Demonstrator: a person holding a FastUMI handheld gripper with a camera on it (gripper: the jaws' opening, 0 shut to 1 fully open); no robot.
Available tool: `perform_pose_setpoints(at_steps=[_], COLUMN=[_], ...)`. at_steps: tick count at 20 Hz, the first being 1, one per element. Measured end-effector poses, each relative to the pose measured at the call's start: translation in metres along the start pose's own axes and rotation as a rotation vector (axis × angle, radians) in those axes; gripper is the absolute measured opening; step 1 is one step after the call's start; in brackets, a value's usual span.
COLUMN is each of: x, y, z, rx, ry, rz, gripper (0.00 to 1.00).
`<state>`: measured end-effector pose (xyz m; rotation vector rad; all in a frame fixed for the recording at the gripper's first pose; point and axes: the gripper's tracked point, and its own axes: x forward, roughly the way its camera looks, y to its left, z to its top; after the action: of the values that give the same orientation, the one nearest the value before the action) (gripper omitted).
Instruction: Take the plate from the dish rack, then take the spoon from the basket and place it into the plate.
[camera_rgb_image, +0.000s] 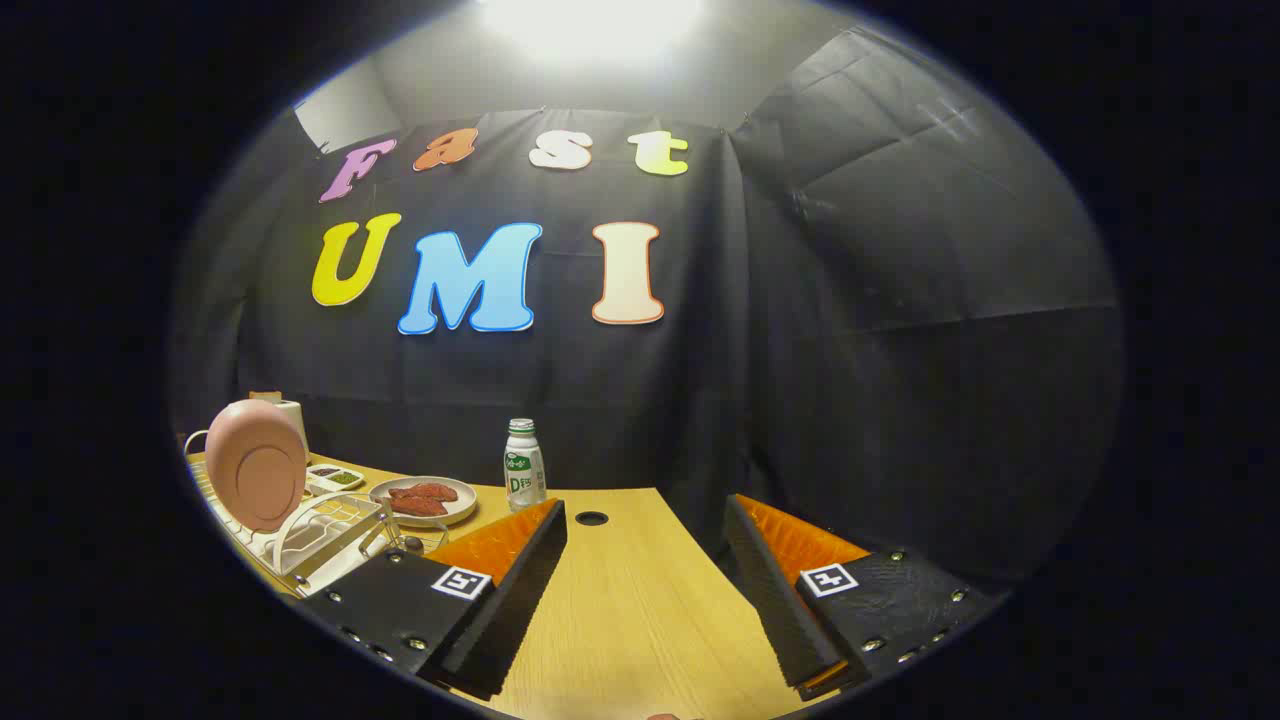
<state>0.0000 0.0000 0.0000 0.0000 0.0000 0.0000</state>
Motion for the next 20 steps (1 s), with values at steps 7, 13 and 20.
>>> perform_pose_setpoints(at_steps=[7,13,20], x=[-0.072,-0.104,-0.096], y=[0.028,0.105,0.220], z=[0.079,0.138,0.172], rx=[-0.017,-0.035,-0.005], ry=[-0.014,-0.018,-0.025], rz=[-0.038,-0.015,0.087], gripper=[0.97,0.97,0.97])
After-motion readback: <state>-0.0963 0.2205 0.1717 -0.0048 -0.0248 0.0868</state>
